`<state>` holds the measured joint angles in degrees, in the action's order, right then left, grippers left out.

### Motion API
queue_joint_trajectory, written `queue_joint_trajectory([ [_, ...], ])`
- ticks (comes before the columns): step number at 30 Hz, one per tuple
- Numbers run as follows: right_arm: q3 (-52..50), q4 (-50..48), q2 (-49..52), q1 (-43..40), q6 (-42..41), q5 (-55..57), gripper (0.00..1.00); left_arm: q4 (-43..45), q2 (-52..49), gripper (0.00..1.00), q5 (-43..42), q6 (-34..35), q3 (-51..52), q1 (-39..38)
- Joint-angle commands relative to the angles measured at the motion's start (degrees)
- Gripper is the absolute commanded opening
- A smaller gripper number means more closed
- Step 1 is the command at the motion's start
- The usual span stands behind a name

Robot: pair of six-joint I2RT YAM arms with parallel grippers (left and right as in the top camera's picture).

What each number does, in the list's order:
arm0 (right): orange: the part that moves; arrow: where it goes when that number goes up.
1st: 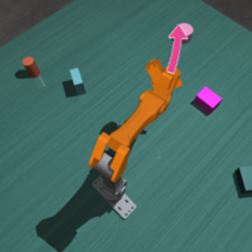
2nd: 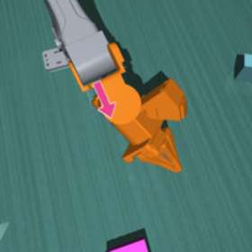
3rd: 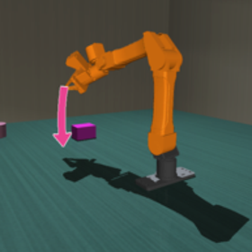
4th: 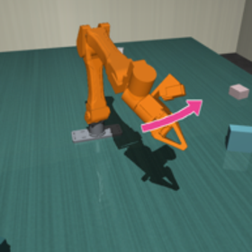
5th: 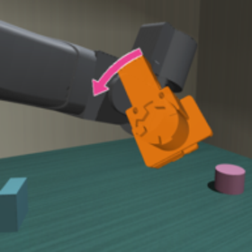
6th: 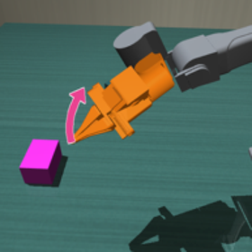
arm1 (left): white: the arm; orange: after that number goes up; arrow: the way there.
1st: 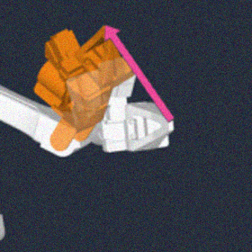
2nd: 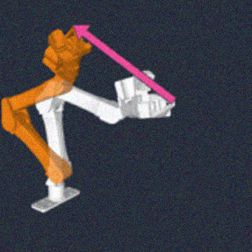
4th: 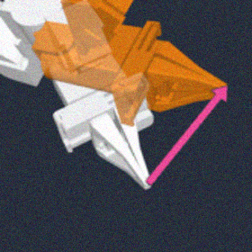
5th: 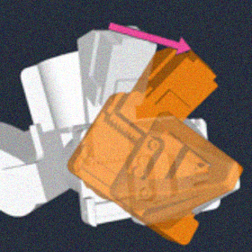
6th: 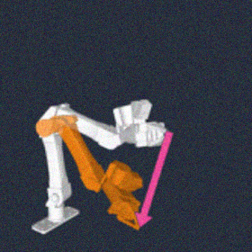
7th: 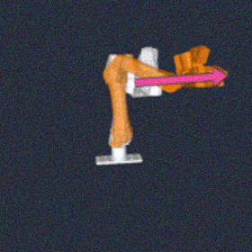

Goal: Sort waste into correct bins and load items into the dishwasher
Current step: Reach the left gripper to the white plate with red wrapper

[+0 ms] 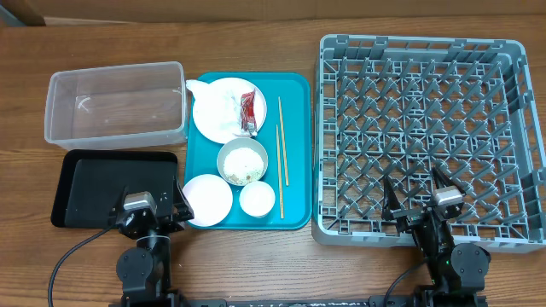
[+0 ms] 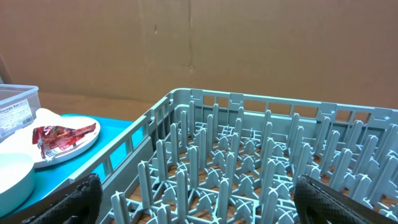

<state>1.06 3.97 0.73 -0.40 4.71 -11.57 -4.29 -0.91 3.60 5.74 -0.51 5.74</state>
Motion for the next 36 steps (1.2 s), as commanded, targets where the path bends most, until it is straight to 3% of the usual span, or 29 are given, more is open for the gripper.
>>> queue_joint_trajectory([
  [1,-0.6,-0.5,-0.6,-0.4,-0.2,0.6,1.00,0.2,0.3,1.00,-0.5,-1.0,0.2,0.3],
  [19,1.8,-3.5,-0.6,-0.4,-0.4,0.6,1.00,5.8,-2.3,1.00,-5.0,-1.3,-1.9,0.3],
  [27,10.6,-0.6,0.7,-0.4,-0.4,0.6,1.00,2.3,-27.6,1.00,-8.2,-7.5,-22.7,0.2],
  [33,20.7,8.6,8.7,-0.4,-0.5,1.7,1.00,-12.0,-54.8,1.00,-10.6,-10.8,-51.0,-5.5],
  [36,28.4,14.8,16.6,-0.4,-0.5,1.7,1.00,-21.5,-66.9,1.00,-5.1,-13.5,-64.9,-12.0],
])
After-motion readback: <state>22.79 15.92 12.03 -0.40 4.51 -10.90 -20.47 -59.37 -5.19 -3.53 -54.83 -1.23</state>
